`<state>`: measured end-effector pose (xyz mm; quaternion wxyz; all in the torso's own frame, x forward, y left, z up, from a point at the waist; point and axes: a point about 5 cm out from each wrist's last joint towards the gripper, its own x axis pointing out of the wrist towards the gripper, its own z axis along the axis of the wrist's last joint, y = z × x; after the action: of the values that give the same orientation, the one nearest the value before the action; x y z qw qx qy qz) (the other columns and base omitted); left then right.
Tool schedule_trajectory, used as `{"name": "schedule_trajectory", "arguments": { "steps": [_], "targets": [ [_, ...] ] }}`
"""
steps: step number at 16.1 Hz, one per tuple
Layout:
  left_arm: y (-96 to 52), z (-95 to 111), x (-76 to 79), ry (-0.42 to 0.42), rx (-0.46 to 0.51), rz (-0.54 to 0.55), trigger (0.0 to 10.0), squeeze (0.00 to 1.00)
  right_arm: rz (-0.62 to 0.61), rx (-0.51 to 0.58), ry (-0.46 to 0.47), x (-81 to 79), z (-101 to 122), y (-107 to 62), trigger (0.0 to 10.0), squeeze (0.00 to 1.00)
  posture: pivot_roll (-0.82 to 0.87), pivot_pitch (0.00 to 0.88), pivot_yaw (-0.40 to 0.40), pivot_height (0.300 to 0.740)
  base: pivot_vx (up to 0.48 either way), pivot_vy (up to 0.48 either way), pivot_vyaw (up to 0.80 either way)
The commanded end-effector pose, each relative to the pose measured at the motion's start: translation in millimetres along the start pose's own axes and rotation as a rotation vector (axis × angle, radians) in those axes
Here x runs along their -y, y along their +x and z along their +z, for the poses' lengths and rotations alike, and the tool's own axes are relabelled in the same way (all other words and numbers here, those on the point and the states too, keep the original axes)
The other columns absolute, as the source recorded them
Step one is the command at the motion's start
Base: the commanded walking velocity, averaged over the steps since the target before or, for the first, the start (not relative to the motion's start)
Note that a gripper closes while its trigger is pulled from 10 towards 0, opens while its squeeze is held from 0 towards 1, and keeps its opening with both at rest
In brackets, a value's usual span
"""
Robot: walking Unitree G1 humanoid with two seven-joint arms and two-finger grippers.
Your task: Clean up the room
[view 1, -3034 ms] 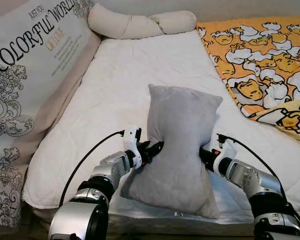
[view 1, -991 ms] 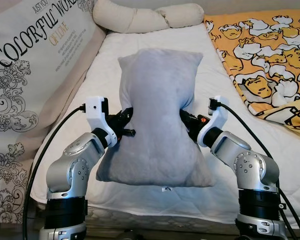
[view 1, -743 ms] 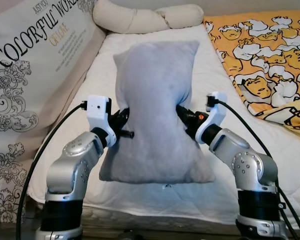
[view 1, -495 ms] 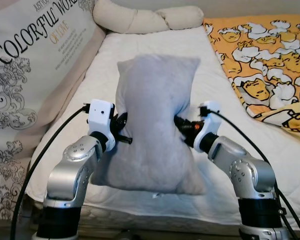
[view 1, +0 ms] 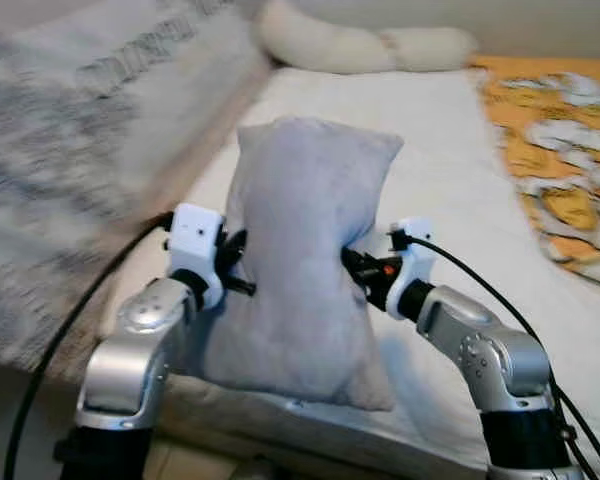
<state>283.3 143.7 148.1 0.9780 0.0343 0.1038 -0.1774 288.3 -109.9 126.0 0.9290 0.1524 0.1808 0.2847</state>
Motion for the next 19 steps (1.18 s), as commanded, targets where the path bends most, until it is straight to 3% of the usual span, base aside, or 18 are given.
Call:
{"name": "schedule_trajectory", "arguments": {
  "steps": [1, 7, 10, 19],
  "targets": [
    [4.0, 10.8, 3.1, 0.021, 0.031, -0.012, 10.0, 0.00, -0.013, 0.058, 0.002, -3.3, 9.9, 2.4, 10.0, 0.00, -0.05, 0.000, 0.101, 0.740, 0.000, 0.000, 0.00],
    [10.3, 13.3, 5.3, 0.021, 0.042, -0.018, 10.0, 0.00, -0.096, 0.045, -0.028, 3.0, 3.9, -0.6, 10.0, 0.00, -0.07, 0.000, 0.121, 0.740, 0.000, 0.000, -0.13],
    [14.7, 13.4, 6.7, 0.036, 0.036, -0.028, 10.0, 0.00, -0.108, 0.058, -0.022, 2.5, 3.3, -2.2, 10.0, 0.00, -0.08, 0.000, 0.132, 0.740, 0.000, 0.319, -0.80],
    [18.1, 10.9, 7.0, 0.039, 0.033, -0.026, 10.0, 0.00, -0.115, 0.066, -0.028, 1.2, 3.8, -1.4, 10.0, 0.00, -0.08, 0.000, 0.117, 0.740, 0.000, 0.365, 0.00]
  ]
}}
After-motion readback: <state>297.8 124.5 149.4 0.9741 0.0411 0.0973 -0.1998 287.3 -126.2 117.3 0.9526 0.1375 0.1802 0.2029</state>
